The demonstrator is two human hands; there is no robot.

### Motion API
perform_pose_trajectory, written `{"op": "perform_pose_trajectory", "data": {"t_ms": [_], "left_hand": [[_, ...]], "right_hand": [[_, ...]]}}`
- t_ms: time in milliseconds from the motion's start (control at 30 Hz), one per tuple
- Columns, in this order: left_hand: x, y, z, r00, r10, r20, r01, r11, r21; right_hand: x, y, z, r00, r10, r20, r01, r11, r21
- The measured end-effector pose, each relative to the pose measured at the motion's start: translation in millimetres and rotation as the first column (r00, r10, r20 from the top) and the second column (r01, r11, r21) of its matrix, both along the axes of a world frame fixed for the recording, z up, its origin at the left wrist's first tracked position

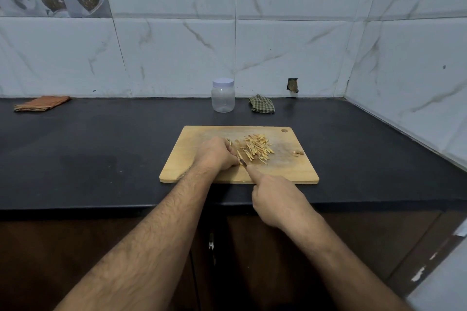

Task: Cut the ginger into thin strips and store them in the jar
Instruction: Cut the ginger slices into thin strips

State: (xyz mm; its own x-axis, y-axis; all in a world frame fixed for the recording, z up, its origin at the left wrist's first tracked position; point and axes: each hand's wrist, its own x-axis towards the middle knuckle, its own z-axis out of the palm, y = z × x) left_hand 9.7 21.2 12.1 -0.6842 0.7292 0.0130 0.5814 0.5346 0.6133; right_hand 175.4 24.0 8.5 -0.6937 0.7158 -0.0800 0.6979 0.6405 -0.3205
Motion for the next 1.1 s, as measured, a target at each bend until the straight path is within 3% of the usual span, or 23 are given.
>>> {"op": "perform_pose_trajectory", "data": {"t_ms": [467, 600, 700, 800, 933, 1100], "left_hand": [[-2.5, -1.1, -3.6, 1.0, 0.0, -0.011, 0.001, 1.0, 0.019], [-5.0, -3.5, -8.3, 1.0, -0.02, 0.012, 0.02, 0.998, 0.062], [-9.6, -6.1, -11.2, 0.994, -0.02, 0.108, 0.004, 0.989, 0.146], [-17.3, -11.8, -15.6, 0.975, 0.024, 0.219, -0.09, 0.952, 0.293], [-22.0, -19.1, -18.2, 0.961, 0.062, 0.271, -0.165, 0.912, 0.375], [-28.6, -14.8, -17.0, 0.976, 0.075, 0.204, -0.146, 0.922, 0.358]], "right_hand": [[-8.6, 7.5, 7.6, 0.996, -0.073, -0.041, 0.074, 0.997, 0.01], [-1.2, 4.8, 3.7, 0.991, -0.044, -0.125, 0.041, 0.999, -0.025], [0.5, 1.3, 1.7, 0.987, -0.016, -0.162, 0.013, 1.0, -0.019], [0.3, 0.3, -0.4, 0.992, 0.03, -0.122, -0.027, 0.999, 0.026], [-0.3, 14.5, 5.9, 0.998, -0.036, -0.06, 0.039, 0.998, 0.056], [-6.1, 28.5, 18.8, 0.995, -0.056, -0.084, 0.063, 0.995, 0.08]]}}
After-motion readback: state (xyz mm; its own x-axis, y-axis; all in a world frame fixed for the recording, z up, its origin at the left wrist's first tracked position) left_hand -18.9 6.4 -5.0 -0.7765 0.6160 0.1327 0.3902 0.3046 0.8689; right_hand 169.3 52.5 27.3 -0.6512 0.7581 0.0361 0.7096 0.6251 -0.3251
